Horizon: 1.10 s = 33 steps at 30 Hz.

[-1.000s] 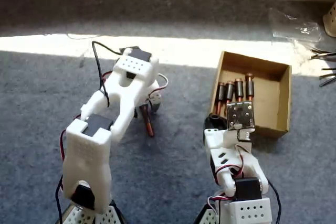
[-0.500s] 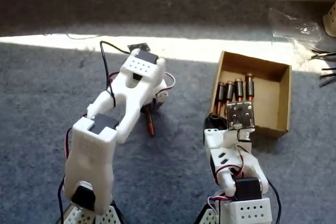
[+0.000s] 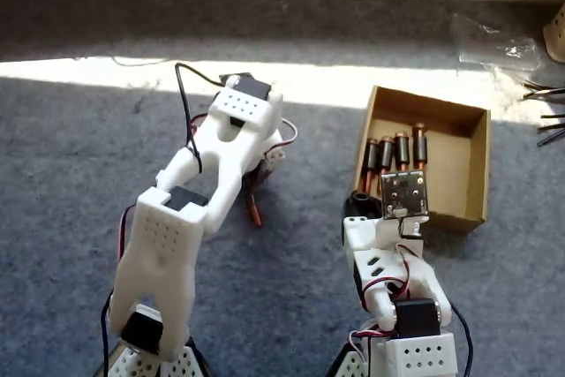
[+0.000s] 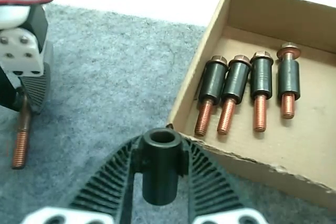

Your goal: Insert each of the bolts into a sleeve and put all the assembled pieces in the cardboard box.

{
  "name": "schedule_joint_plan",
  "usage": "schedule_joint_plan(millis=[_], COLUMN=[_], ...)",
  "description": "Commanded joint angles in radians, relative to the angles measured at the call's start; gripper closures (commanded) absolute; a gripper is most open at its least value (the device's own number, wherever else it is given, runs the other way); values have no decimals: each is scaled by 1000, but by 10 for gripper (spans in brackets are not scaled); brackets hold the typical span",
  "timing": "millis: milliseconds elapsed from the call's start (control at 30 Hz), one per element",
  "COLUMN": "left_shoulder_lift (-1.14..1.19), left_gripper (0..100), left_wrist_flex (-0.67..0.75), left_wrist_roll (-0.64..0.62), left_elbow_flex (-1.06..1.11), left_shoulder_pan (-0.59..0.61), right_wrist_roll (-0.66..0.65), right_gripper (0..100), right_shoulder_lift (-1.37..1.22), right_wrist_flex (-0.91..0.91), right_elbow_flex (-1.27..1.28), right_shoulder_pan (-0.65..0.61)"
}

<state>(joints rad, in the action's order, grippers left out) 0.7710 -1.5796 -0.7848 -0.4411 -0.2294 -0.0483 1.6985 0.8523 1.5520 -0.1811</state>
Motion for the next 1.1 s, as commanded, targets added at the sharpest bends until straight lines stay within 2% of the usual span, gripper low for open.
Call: schedule_joint_plan(millis=[0, 100, 200, 633, 867, 1067], left_shoulder_lift=[-41, -77, -131, -559, -791, -966], left_gripper=[995, 995, 995, 995, 995, 995], left_wrist_flex=[-120, -155, -158, -158, -157, -158], left_wrist_roll=[38, 144, 195, 216, 565, 671], left_elbow_flex=[-87, -137, -154, -153, -122, -31], left_shoulder_pan=[-2, -36, -48, -31, -35, -31], right_wrist_roll=[-15, -15, -15, -17, -17, -17], right_gripper=[995, 995, 995, 995, 995, 995], right_shoulder_lift=[12, 12, 12, 12, 12, 12], right_wrist_flex=[-27, -27, -27, -27, -28, -28], right_elbow_flex=[-15, -15, -16, -15, -15, -15], right_shoulder_pan=[4, 4, 4, 2, -81, -157])
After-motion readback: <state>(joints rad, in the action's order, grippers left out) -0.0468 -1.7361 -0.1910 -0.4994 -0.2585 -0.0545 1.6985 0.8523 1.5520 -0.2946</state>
